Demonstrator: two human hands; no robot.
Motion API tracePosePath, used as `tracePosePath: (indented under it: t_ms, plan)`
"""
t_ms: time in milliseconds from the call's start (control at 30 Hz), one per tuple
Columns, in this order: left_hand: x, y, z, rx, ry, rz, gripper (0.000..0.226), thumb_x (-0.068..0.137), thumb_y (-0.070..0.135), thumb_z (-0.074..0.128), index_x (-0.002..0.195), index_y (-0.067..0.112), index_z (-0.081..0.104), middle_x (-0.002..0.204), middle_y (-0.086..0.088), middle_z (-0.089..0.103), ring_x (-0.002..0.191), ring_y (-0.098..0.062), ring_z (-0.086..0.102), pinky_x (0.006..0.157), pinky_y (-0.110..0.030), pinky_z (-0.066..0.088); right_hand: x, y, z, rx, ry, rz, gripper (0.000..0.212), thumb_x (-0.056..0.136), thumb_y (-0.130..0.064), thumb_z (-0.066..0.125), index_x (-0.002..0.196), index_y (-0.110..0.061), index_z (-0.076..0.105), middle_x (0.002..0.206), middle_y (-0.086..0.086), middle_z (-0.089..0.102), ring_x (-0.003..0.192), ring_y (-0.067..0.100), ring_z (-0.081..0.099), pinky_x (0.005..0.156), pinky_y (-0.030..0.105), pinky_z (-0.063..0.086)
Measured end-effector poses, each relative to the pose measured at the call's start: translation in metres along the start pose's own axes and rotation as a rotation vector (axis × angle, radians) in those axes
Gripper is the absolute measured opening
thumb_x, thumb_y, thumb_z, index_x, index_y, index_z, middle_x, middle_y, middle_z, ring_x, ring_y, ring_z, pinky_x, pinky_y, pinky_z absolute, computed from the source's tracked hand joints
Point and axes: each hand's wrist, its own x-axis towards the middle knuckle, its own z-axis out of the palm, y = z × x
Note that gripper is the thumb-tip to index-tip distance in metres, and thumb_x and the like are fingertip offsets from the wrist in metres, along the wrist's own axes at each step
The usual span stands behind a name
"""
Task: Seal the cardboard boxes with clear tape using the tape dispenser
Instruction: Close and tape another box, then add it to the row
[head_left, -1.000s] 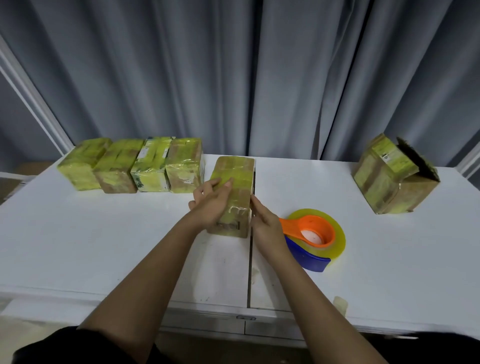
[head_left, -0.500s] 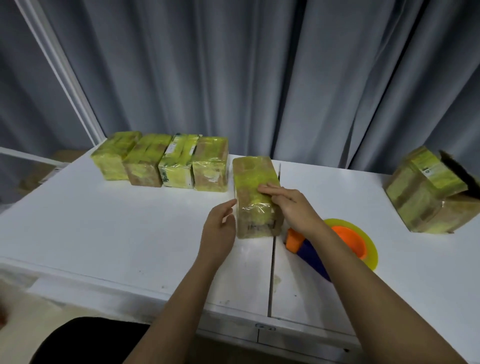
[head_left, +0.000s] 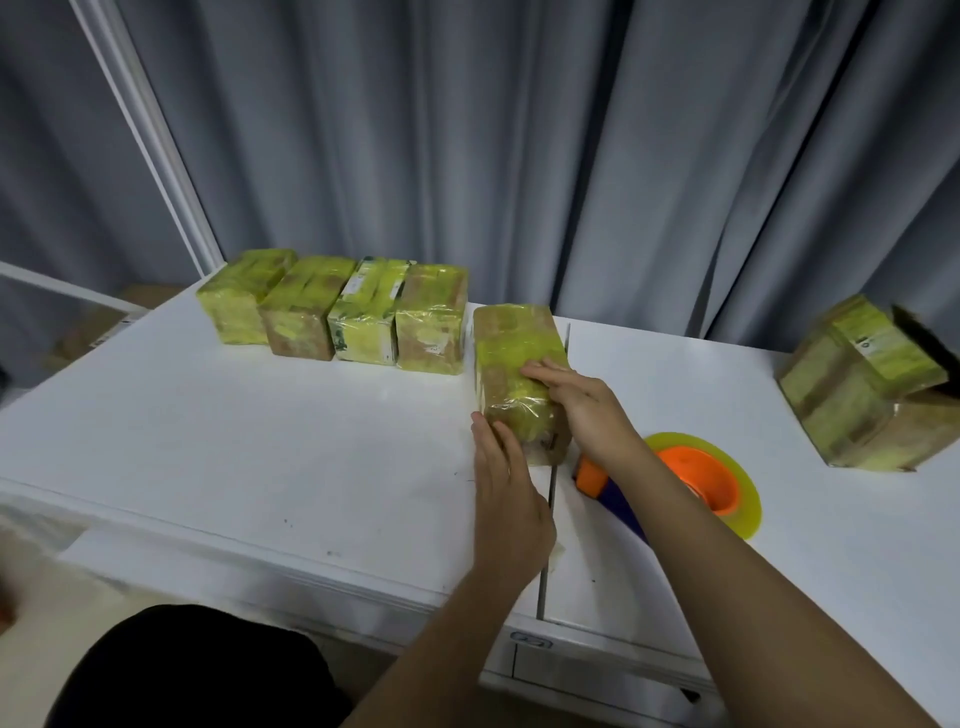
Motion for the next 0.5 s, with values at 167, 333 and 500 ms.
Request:
tracePosePath:
  t_ms: [167,333,500]
  plan:
    - [0.0,-0.021,-0.029,-0.142,-0.019,0.137,0.049,0.084,0.002,0.04,0.131,0.011,0.05,0.157,0.004,0.005,0.141,-0.018,0.028,0.11,-0.031,0.034,0.001,-0.002,-0.006,0.005,-0.047,0.005,0.045,0.098,-0.005,0.032,0.12,-0.024,0.066,0.145,-0.002,0.046,0.133,0.012,0.04,0.103,0.019,0.036]
    - [0.038,-0.009,-0.066,-0.382,0.162,-0.008,0.033,0.094,0.019,0.034,0.122,0.017,0.05,0.13,0.005,0.049,0.122,0.0,0.043,0.106,-0.033,0.039,0.002,0.0,-0.014,0.07,-0.119,-0.004,0.046,0.099,0.0,0.031,0.134,-0.018,0.055,0.138,-0.003,0.054,0.129,0.007,0.046,0.098,0.012,0.042]
    - [0.097,-0.011,-0.061,-0.123,-0.151,0.254,0.049,0.097,0.05,0.031,0.141,0.031,0.042,0.155,0.01,0.023,0.146,-0.007,0.004,0.119,-0.035,0.008,0.007,0.003,-0.021,0.069,-0.191,-0.052,0.043,0.101,0.0,0.037,0.137,-0.02,0.05,0.136,-0.005,0.056,0.124,0.004,0.05,0.097,0.015,0.044]
